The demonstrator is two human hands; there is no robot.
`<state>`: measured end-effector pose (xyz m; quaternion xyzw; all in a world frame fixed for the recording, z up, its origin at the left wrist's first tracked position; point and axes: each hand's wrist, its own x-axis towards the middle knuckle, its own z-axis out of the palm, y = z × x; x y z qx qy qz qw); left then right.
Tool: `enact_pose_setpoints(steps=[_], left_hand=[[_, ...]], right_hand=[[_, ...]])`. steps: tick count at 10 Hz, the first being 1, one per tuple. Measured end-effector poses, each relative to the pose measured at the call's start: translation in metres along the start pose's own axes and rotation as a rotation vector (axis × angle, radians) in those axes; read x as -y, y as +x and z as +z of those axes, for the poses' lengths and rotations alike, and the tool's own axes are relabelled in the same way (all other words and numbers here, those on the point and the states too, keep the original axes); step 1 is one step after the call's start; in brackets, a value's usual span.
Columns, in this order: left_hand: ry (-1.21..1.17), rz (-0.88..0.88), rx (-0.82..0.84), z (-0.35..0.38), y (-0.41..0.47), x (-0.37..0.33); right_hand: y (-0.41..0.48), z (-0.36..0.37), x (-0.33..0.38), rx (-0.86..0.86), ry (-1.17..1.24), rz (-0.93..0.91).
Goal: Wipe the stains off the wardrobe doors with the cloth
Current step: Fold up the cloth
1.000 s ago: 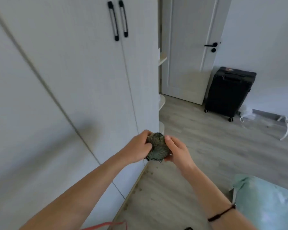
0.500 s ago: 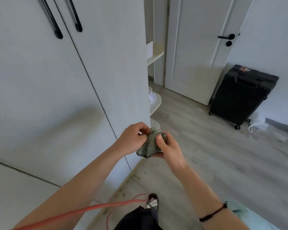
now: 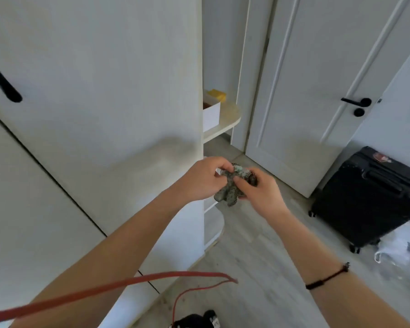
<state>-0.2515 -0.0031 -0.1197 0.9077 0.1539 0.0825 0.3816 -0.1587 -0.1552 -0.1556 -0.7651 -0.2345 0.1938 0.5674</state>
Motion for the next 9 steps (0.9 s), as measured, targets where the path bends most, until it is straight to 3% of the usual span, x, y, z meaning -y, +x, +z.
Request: enact_pose_setpoints(steps=[2,4,6,8,9], left_hand=[[0.027,-0.102,0.022,-0.022,0.047,-0.005],[0.073,-0.292,-0.169,-0.033,0.056,-0.002],[0.170,-0.483,-0.332,-0.029,0.053,-0.029],[0.274,-0.635,-0.418,-0.017,0.044,-0.063],[0.323,-0.714,-0.467,-0.019,0.029,-0.081]], right_hand=[[0.106,-0.044,0.031,-0.120,0.047,-0.030],[0.227,-0.039,0.089,-0.023,0.040,-0.207],[0.315,0.007,0.139,0.233,-0.180,-0.427],[0.347,0.025,0.122,0.597,-0.366,-0.397],[0.335,0.010,0.111,0.587,-0.351,-0.433]])
